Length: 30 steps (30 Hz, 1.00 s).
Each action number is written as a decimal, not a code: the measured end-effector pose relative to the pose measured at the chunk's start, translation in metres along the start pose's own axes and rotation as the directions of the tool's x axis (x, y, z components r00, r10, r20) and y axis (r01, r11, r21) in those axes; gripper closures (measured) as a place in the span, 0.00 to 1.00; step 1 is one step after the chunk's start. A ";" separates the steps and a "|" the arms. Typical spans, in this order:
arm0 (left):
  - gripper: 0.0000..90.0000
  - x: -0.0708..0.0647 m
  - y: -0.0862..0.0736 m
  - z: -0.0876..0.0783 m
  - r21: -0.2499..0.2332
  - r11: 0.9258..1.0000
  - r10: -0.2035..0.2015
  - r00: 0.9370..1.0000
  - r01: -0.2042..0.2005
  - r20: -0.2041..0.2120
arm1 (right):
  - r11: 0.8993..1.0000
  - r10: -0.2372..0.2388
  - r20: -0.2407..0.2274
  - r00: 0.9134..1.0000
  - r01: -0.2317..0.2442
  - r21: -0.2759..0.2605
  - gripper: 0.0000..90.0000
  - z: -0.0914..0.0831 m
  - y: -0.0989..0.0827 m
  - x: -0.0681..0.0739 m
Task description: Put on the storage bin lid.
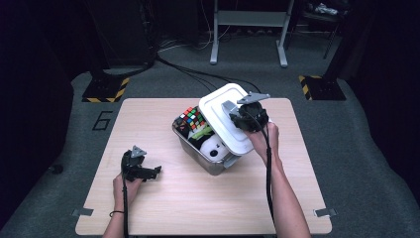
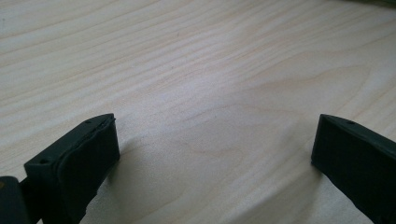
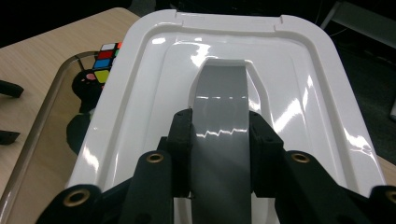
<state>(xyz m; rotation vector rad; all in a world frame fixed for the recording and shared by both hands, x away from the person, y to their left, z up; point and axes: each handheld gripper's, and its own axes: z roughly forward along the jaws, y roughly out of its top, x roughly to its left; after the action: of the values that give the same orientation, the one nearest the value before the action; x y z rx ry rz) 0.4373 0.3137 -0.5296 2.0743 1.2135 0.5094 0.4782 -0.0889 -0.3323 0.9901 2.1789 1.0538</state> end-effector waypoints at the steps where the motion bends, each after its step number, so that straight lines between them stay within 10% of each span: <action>1: 0.01 0.001 0.000 -0.001 0.008 1.000 0.010 1.000 -0.010 0.001 | 1.000 -0.003 -0.008 1.000 0.003 0.000 0.74 0.001 0.001 0.001; 30: 0.01 -0.001 0.000 0.000 -0.002 1.000 -0.010 1.000 0.010 0.004 | 1.000 -0.008 -0.152 0.988 0.010 0.011 0.74 0.047 0.005 0.047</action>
<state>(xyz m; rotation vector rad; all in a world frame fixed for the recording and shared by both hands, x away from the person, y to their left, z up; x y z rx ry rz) 0.4370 0.3131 -0.5299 2.0660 1.2198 0.5018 0.4855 -0.0292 -0.3610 0.9309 2.3109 1.1472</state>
